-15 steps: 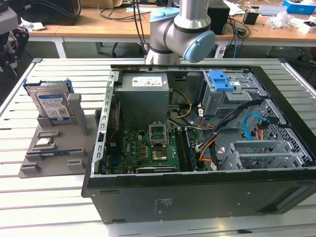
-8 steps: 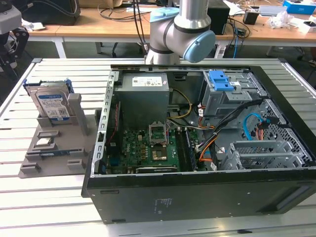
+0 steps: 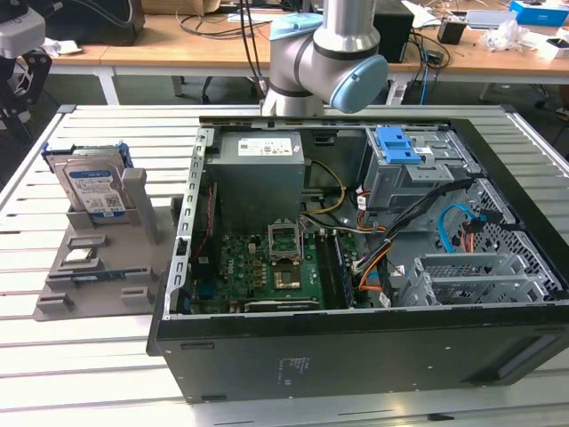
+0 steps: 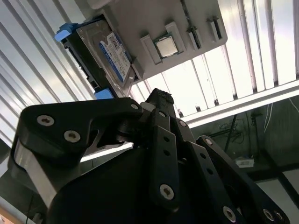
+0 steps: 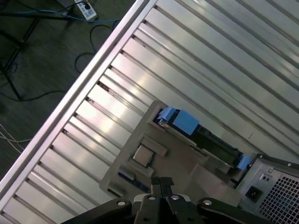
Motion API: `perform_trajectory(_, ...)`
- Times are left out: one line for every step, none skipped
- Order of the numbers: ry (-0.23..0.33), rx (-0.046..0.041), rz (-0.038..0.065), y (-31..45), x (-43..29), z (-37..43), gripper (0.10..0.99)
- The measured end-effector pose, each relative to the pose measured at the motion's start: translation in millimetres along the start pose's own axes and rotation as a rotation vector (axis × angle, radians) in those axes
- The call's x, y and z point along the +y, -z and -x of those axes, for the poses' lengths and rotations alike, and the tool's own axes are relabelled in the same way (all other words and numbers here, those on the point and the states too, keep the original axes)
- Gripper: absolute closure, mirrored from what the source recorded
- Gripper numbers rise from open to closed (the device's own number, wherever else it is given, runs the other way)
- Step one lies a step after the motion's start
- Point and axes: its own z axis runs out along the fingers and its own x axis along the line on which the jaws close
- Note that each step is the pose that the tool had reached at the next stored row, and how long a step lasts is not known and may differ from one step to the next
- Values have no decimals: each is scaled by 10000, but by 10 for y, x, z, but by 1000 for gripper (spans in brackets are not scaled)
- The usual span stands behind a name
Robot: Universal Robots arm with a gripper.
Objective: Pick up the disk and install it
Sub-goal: 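Pick up the disk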
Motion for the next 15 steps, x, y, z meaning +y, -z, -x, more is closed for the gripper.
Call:
perform_trajectory(143, 6, 4, 0, 0, 0, 980)
perform_trajectory(206, 9, 5, 0, 0, 0, 980)
perform_trajectory(307, 12, 7, 0, 0, 0, 980)
perform_trajectory(442, 19, 11, 0, 0, 0, 980)
perform_trajectory(588, 24, 14, 0, 0, 0, 980)
perform_trajectory(710, 29, 17, 0, 0, 0, 980)
perform_trajectory(795, 33, 19, 0, 0, 0, 980)
perform_trajectory(924, 38, 22, 0, 0, 0, 980)
perform_trajectory(1086, 44, 26, 0, 0, 0, 980)
perform_trajectory(1239, 51, 29, 0, 0, 0, 980)
perform_trajectory(1334, 55, 31, 0, 0, 0, 980)
perform_trajectory(1425, 59, 34, 0, 0, 0, 980)
perform_trajectory(1579, 65, 37, 0, 0, 0, 980)
perform_trajectory(1670, 69, 39, 0, 0, 0, 980)
perform_trajectory(1762, 73, 41, 0, 0, 0, 980)
